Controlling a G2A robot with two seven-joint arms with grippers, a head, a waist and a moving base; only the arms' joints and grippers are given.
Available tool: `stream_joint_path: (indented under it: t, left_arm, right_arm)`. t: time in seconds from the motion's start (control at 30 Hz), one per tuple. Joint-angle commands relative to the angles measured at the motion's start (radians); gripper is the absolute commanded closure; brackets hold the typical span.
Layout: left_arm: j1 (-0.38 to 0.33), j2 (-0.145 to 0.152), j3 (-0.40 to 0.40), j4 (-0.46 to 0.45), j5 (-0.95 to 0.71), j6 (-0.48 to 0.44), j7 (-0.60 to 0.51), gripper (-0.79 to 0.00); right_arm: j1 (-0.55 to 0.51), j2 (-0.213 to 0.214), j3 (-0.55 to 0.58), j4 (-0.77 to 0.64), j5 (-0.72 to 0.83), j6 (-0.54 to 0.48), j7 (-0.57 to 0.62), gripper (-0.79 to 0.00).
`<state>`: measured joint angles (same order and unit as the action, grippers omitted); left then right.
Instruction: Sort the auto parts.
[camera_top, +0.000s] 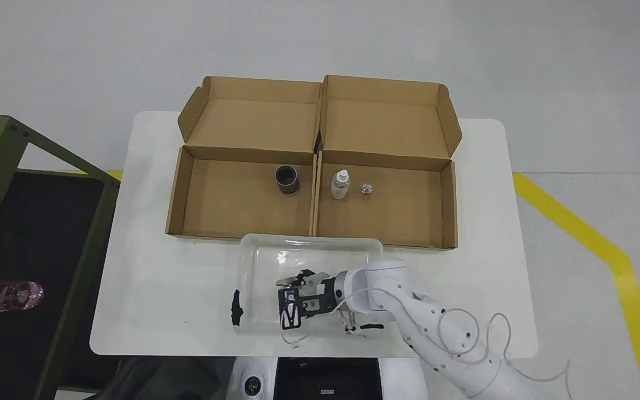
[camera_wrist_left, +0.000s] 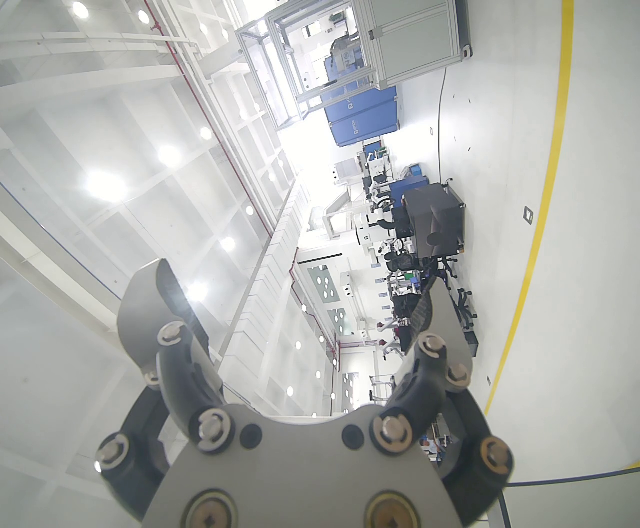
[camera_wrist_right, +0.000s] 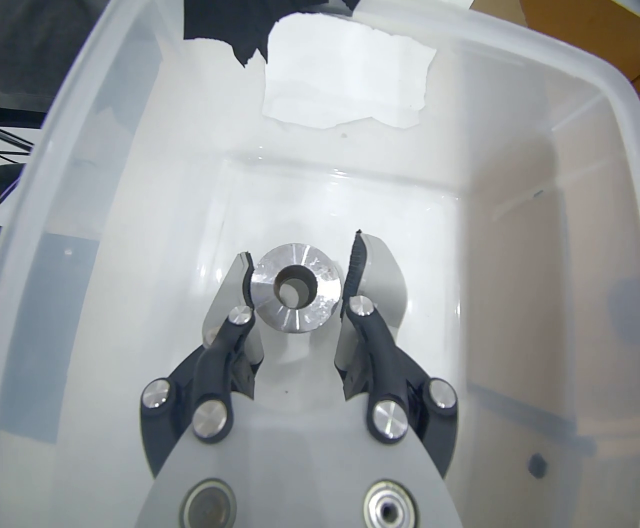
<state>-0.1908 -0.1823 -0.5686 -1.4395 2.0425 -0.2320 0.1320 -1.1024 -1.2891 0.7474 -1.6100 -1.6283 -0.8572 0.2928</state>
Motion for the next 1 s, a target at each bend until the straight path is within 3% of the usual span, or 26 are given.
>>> stream_joint_path:
  t: [0.0, 0.1, 0.97]
  left_arm:
    - [0.0, 0.0, 0.0, 0.0, 0.0, 0.0, 0.0, -0.785]
    - [0.0, 0.0, 0.0, 0.0, 0.0, 0.0, 0.0, -0.785]
    - [0.0, 0.0, 0.0, 0.0, 0.0, 0.0, 0.0, -0.785]
  right_arm:
    - [0.005, -0.001, -0.004, 0.004, 0.004, 0.0, 0.001, -0.111]
    - [0.013, -0.003, -0.008, 0.007, 0.013, -0.001, -0.001, 0.0]
    - [-0.014, 0.034, 0.138, -0.15, 0.151, -0.035, -0.143, 0.0]
